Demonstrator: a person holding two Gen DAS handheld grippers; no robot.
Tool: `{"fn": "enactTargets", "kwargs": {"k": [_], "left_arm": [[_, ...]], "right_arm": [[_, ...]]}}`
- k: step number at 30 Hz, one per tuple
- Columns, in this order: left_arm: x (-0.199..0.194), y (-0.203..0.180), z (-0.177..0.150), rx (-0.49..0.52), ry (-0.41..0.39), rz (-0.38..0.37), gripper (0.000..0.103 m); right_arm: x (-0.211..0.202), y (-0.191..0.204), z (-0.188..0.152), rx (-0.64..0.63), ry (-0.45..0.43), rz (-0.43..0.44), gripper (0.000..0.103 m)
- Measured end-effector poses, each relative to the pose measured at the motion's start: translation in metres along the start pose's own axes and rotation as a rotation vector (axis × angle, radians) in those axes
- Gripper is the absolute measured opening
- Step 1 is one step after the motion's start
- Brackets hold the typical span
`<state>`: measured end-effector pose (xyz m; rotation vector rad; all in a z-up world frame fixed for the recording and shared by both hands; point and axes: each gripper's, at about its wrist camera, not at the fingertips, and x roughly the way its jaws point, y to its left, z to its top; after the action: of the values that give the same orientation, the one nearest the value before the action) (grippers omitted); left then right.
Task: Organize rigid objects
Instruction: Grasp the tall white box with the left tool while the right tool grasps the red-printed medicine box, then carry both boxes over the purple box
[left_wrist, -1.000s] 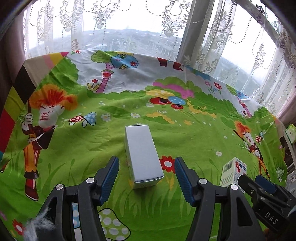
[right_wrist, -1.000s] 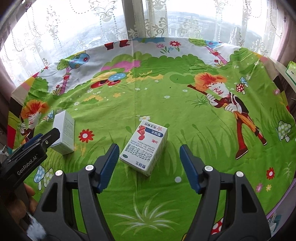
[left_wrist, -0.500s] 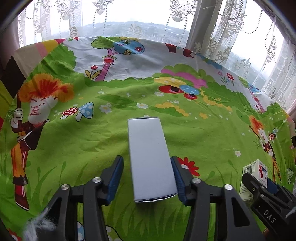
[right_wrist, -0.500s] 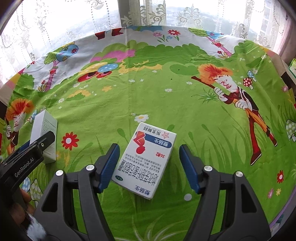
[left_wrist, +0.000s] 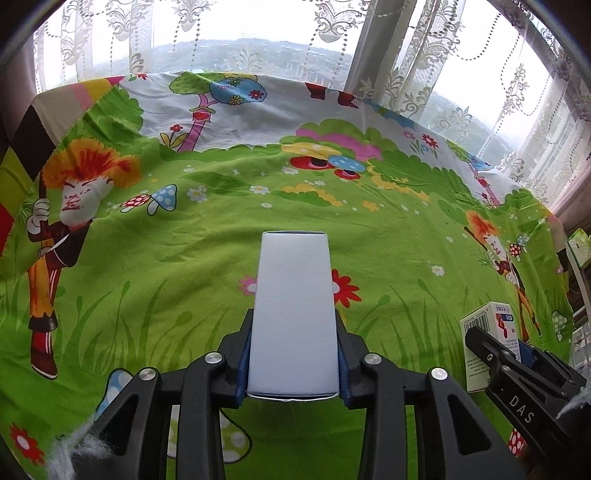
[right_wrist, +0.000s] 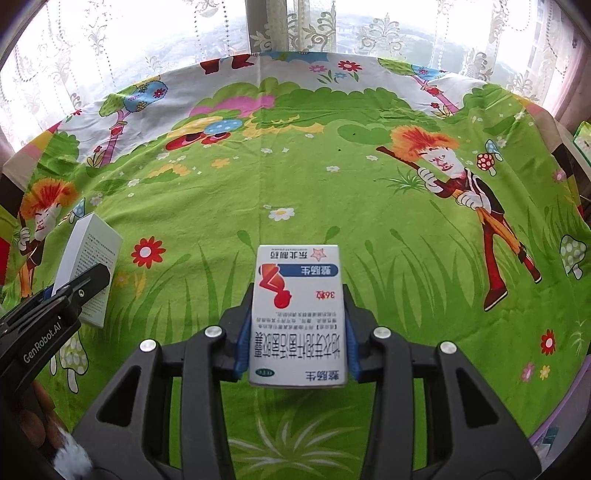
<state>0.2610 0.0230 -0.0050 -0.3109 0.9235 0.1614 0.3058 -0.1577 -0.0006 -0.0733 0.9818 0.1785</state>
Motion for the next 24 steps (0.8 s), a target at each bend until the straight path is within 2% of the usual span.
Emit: {"fn": "enactTargets", "kwargs": {"k": [15, 24], "left_arm": [[-0.055, -0.029, -0.054, 0.032, 0.008, -0.104, 0.037], [-0.094, -0.068, -0.083, 0.123, -0.008, -0.191, 0.037]], "right_arm": [[-0.059, -0.019, -0.042, -0.017, -0.025, 0.010, 0.044], [-0.105, -0.046, -0.075, -0.008, -0.046, 0.003, 0.044]]}}
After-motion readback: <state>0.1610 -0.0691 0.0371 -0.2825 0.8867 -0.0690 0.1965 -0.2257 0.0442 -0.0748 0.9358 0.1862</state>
